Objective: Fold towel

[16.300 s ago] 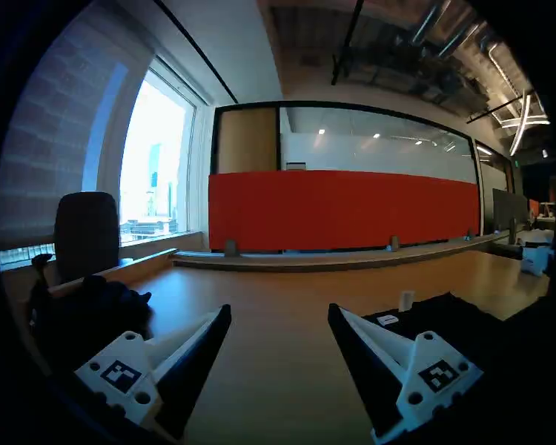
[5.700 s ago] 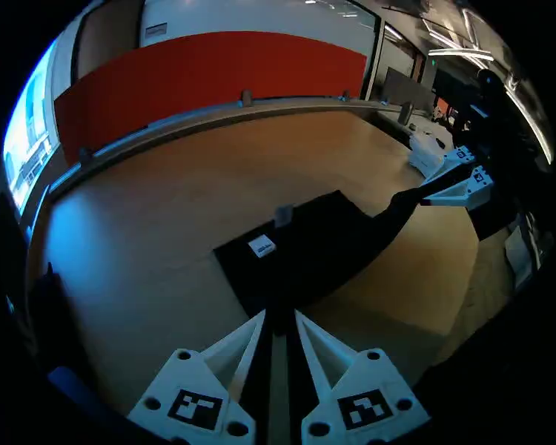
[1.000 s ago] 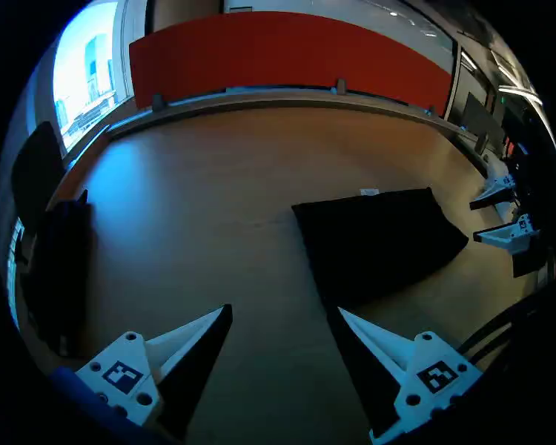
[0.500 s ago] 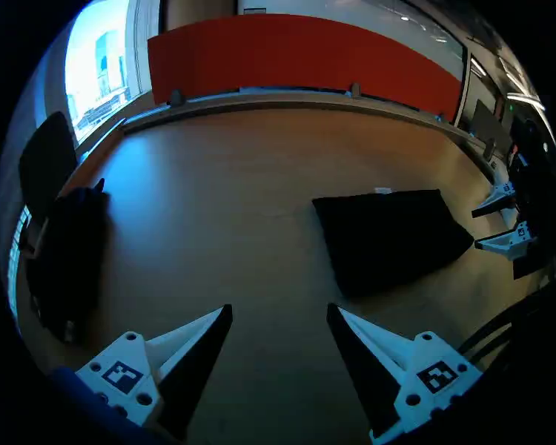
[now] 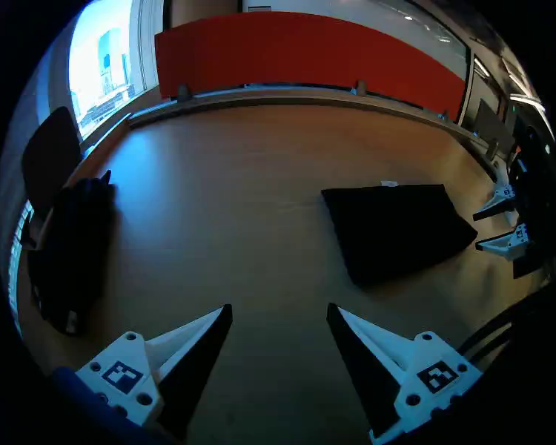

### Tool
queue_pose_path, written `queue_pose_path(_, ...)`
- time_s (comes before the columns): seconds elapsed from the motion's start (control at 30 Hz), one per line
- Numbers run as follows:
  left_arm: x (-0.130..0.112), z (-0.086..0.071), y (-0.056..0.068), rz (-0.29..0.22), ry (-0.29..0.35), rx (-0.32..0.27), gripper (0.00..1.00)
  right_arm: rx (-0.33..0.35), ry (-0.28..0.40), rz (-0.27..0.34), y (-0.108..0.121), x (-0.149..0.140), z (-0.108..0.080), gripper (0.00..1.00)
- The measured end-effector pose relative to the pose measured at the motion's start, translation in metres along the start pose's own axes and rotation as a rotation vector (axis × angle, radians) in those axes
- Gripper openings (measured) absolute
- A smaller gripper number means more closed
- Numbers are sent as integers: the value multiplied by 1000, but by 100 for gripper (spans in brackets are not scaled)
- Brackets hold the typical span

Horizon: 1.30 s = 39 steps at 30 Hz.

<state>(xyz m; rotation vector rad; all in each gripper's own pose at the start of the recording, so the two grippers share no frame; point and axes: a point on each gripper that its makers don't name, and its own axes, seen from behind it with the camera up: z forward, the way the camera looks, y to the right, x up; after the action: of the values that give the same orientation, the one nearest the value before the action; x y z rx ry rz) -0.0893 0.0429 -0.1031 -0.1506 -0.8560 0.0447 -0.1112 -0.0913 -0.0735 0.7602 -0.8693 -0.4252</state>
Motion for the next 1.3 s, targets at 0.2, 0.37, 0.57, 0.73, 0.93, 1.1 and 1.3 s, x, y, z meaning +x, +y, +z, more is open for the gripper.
queue_pose_path(0.2, 0, -1, -4, -1, 1, 4, 94, 10, -9, -2, 0, -2, 1, 69)
queue_pose_path(0.37, -1, -2, -7, -1, 0, 5, 94, 14, -26, 0, 2, -6, 2, 60)
queue_pose_path(0.57, -2, -4, -8, -1, -2, 5, 95, 20, -40, -8, 0, -8, 3, 42)
queue_pose_path(0.73, -3, -4, -8, 0, -3, 5, 94, 28, -43, 0, -3, -9, 4, 27)
queue_pose_path(0.93, -3, -4, -10, 3, -3, 5, 94, 32, -45, 1, -5, -10, 4, 6)
queue_pose_path(1.1, -2, -5, -10, 3, -3, 4, 94, 26, -42, -1, -5, -8, 2, 6)
queue_pose_path(1.3, -2, -6, -11, 5, -4, 3, 94, 15, -33, 0, -4, 0, 0, 6)
